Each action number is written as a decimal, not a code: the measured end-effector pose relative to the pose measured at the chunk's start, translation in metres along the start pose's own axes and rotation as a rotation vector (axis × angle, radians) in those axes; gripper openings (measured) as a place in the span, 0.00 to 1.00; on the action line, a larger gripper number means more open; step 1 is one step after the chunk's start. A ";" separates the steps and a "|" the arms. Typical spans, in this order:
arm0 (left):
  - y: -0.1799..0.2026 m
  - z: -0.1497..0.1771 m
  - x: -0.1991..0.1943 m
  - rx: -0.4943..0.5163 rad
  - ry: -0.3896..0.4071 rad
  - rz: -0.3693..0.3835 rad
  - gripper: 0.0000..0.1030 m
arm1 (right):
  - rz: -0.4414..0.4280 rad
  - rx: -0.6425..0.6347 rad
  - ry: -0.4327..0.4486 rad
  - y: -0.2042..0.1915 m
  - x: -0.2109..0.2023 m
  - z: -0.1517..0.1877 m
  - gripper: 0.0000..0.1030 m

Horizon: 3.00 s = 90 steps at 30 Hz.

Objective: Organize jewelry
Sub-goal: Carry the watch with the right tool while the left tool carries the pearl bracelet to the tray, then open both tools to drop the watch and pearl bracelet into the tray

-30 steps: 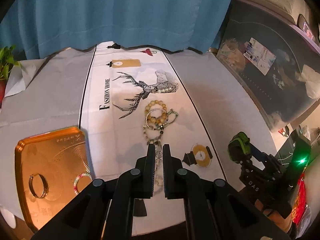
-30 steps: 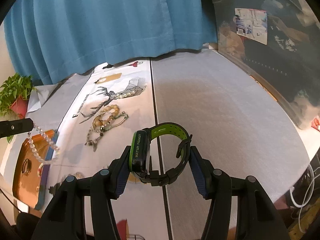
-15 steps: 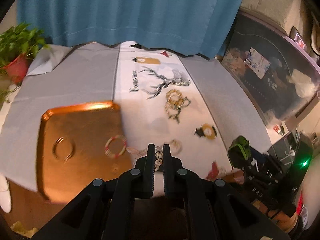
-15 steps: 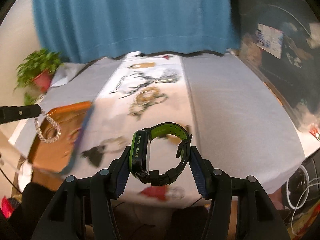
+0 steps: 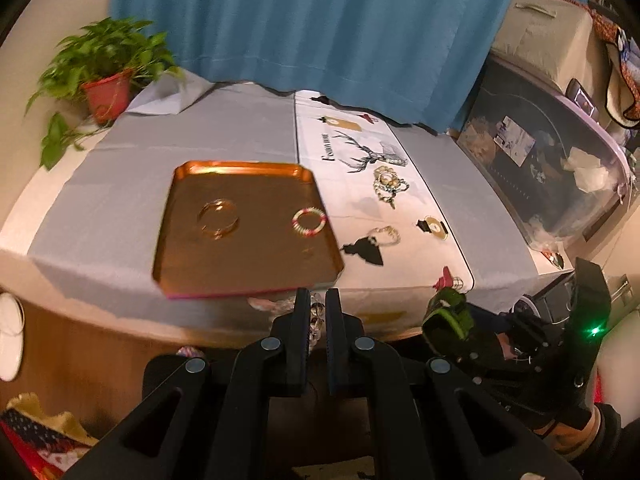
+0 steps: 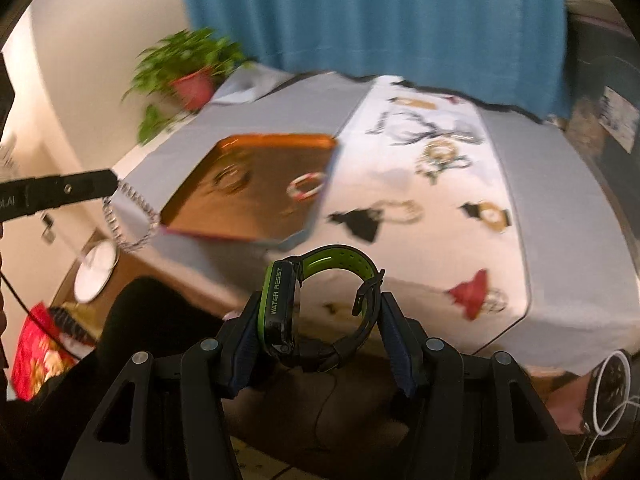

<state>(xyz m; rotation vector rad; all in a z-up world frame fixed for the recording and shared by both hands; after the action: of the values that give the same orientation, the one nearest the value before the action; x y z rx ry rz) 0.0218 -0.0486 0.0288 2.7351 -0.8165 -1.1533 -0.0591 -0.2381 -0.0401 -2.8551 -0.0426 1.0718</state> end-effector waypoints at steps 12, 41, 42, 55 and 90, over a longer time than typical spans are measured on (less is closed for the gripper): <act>-0.022 0.025 -0.020 -0.056 0.013 -0.001 0.05 | -0.050 -0.094 -0.041 -0.044 -0.006 0.017 0.55; -0.065 -0.050 0.071 -0.072 0.008 -0.030 0.05 | -0.057 -0.127 -0.017 -0.048 0.093 -0.070 0.55; -0.068 -0.053 0.076 -0.070 0.006 -0.037 0.05 | -0.060 -0.126 -0.017 -0.049 0.101 -0.075 0.55; -0.098 -0.084 0.142 -0.027 -0.014 -0.111 0.05 | -0.063 -0.143 -0.026 -0.055 0.176 -0.114 0.55; -0.094 0.002 0.086 -0.028 -0.043 -0.387 0.91 | -0.022 -0.146 -0.061 -0.059 0.115 -0.070 0.86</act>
<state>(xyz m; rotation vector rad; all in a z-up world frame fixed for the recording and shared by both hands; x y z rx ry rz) 0.1124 -0.0098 -0.0524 2.9349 -0.2719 -1.2726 0.0735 -0.1780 -0.0575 -2.9402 -0.1628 1.1984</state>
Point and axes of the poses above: each gripper's, at about its wrist camera, not at the fingertips, and x roughly the way its jaws point, y to its right, z to its underside, the point moved 3 cm from there along x, roughly the way its jaws point, and after that the axes turned 8 degrees about y, right-handed, at the moved point
